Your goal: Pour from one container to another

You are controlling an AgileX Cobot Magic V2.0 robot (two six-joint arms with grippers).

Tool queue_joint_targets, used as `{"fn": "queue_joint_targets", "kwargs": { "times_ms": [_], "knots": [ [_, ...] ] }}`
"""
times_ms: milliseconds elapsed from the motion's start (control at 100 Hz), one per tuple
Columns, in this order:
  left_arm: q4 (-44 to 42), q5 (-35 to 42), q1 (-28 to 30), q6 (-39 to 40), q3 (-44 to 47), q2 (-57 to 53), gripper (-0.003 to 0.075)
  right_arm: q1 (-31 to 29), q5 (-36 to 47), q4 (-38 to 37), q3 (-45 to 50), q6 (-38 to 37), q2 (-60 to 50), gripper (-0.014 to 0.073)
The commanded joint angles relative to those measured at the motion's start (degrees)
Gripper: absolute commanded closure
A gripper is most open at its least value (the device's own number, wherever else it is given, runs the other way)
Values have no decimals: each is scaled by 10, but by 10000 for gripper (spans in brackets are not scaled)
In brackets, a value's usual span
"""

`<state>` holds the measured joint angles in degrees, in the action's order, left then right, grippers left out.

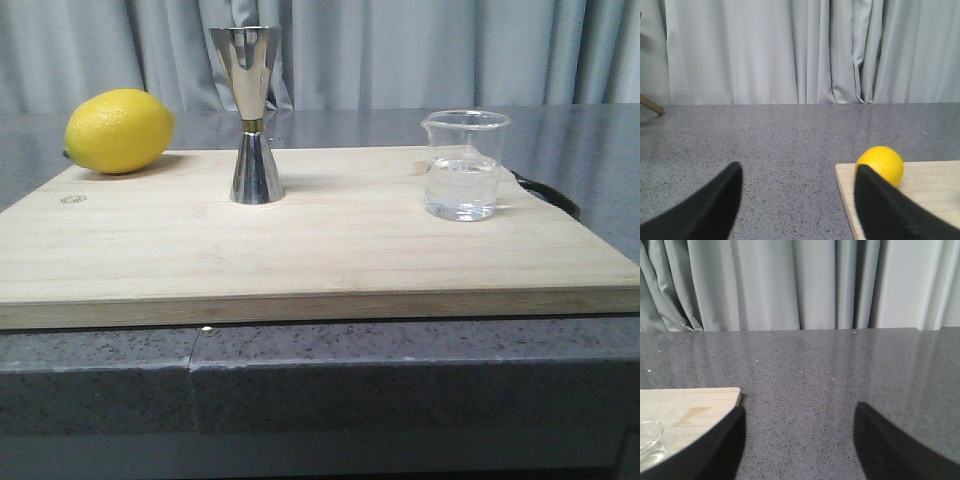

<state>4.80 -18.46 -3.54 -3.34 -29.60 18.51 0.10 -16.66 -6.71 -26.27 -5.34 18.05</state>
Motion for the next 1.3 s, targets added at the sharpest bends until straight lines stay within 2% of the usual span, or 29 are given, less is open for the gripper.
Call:
{"fn": "queue_joint_targets", "kwargs": {
  "times_ms": [0, 560, 630, 770, 950, 1100, 1210, 1290],
  "knots": [
    [0, 45, 2, 3, -20, 10, 71, -4, 49, -1, -21, 2, 10, 42],
    [5, 47, 2, 3, -20, 10, 163, -4, 51, 10, -21, 2, 10, 48],
    [4, 39, 2, 3, -23, 11, 174, -4, 29, 11, -30, 2, 14, 48],
    [4, -28, 2, 3, -63, 48, 175, -4, -60, 13, -74, 2, 56, 48],
    [8, -156, 2, -6, -136, 147, 175, -4, -148, 13, -138, 2, 137, 48],
    [97, -219, 2, -115, -173, 235, 175, 3, -179, 15, -170, 3, 192, 48],
    [242, -223, 2, -244, -179, 296, 175, 18, -192, 16, -182, 6, 227, 48],
    [374, -232, 2, -383, -179, 338, 175, 30, -191, 20, -182, 6, 246, 48]
  ]
}}
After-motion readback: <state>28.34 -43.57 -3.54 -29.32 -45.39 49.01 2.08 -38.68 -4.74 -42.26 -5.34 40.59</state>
